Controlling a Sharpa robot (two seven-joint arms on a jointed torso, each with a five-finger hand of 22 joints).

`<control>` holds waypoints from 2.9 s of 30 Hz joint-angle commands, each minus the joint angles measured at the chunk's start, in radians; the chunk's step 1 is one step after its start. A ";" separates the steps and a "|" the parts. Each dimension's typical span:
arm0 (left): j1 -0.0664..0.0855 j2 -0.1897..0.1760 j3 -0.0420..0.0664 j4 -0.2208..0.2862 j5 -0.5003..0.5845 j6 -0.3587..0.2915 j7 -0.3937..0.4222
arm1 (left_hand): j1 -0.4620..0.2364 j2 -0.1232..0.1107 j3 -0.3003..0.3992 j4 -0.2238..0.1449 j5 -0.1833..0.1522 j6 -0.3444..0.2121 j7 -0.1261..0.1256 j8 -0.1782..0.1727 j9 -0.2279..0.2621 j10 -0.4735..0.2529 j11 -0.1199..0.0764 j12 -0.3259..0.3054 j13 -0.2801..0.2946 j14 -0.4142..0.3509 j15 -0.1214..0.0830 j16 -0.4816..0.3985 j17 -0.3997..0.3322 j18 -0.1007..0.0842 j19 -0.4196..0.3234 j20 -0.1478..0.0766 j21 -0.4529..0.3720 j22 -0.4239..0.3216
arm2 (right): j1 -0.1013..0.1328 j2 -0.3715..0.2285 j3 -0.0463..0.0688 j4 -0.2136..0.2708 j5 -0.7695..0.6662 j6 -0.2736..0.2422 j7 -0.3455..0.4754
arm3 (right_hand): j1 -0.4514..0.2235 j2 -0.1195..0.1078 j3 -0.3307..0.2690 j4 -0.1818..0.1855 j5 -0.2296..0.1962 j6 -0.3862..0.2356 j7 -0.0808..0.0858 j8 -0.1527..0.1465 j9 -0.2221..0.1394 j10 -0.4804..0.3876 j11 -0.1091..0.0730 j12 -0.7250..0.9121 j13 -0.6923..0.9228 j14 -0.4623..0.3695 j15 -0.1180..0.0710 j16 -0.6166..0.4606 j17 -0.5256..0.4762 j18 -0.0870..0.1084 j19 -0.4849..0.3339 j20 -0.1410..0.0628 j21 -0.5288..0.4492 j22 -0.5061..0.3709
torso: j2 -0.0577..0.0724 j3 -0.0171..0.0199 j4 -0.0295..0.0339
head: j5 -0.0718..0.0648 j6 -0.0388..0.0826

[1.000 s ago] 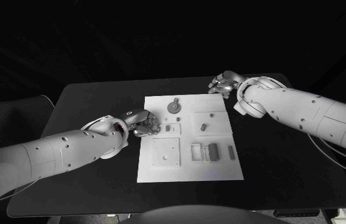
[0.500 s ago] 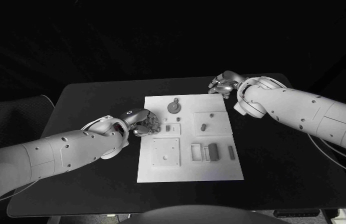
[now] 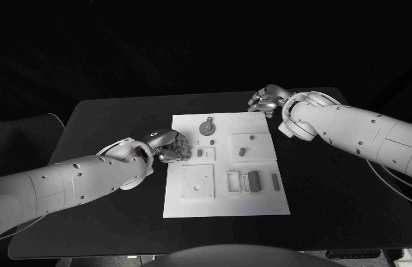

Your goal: Assemble the parts on the task board

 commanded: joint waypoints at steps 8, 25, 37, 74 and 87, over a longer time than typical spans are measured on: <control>0.000 0.004 0.000 0.000 0.005 0.022 -0.007 | -0.067 -0.027 -0.047 0.004 0.013 -0.004 0.010 -0.007 0.000 -0.003 0.006 0.009 -0.005 -0.008 -0.003 0.010 -0.010 0.054 0.000 -0.002 -0.008 0.009 | 0.000 0.000 0.000 0.000 -0.002 0.013 0.004 | -0.011 -0.001 0.007 -0.001 0.006 0.004 0.011 0.007 -0.001 -0.006 0.000 0.006 -0.001 -0.002 0.000 0.004 -0.002 0.060 0.000 -0.010 -0.003 0.013 | 0.000 0.0000 0.0003 | -0.001 -0.002; 0.000 0.010 0.000 -0.006 0.002 0.034 -0.018 | -0.067 0.022 -0.031 0.009 0.000 0.014 0.012 -0.003 0.003 -0.004 0.007 0.013 -0.010 -0.011 -0.004 0.018 -0.019 0.055 0.003 -0.003 -0.013 0.008 | 0.000 0.001 0.000 0.000 -0.002 0.013 0.004 | -0.011 -0.001 0.007 -0.001 0.006 0.004 0.012 0.007 -0.001 -0.006 0.000 0.006 -0.001 -0.002 0.001 0.004 -0.002 0.060 0.000 -0.009 -0.003 0.013 | 0.000 0.0007 0.0000 | -0.001 -0.003; 0.000 0.016 0.000 -0.006 -0.001 0.031 -0.004 | -0.041 0.053 -0.005 0.007 -0.005 0.039 0.006 0.006 0.008 0.002 0.003 0.014 -0.014 -0.009 -0.005 0.025 -0.024 0.054 0.006 -0.004 -0.008 0.014 | 0.000 0.002 0.000 -0.001 -0.002 0.023 0.001 | -0.012 -0.001 0.007 -0.001 0.006 0.004 0.012 0.007 -0.001 -0.006 0.000 0.006 -0.002 -0.002 0.001 0.004 -0.002 0.060 0.000 -0.009 -0.004 0.013 | 0.000 0.0001 -0.0004 | -0.003 -0.002; 0.000 0.015 0.000 -0.009 0.006 0.034 -0.006 | -0.066 0.118 0.078 0.127 -0.016 0.030 0.013 -0.013 0.003 -0.004 0.008 0.012 -0.023 -0.021 -0.003 0.037 -0.045 0.052 -0.007 -0.002 -0.009 0.018 | 0.000 -0.001 0.000 0.001 -0.002 0.027 -0.001 | -0.015 -0.002 0.006 0.000 0.005 0.003 0.012 0.006 -0.002 -0.007 0.000 0.005 -0.002 -0.002 0.001 0.003 -0.002 0.060 -0.001 -0.009 -0.004 0.013 | 0.000 0.0009 -0.0001 | -0.003 -0.003; 0.000 0.013 0.000 -0.008 0.007 0.040 -0.005 | -0.051 0.126 0.094 0.134 -0.015 0.027 0.014 -0.016 0.002 -0.008 0.009 0.014 -0.023 -0.025 -0.002 0.040 -0.047 0.052 -0.010 -0.002 -0.007 0.019 | 0.000 -0.002 0.000 0.002 -0.001 0.031 -0.002 | -0.016 -0.003 0.006 0.001 0.005 0.003 0.012 0.006 -0.002 -0.007 0.000 0.005 -0.002 -0.002 0.001 0.003 -0.002 0.060 -0.001 -0.009 -0.004 0.013 | 0.000 0.0012 -0.0002 | -0.003 -0.004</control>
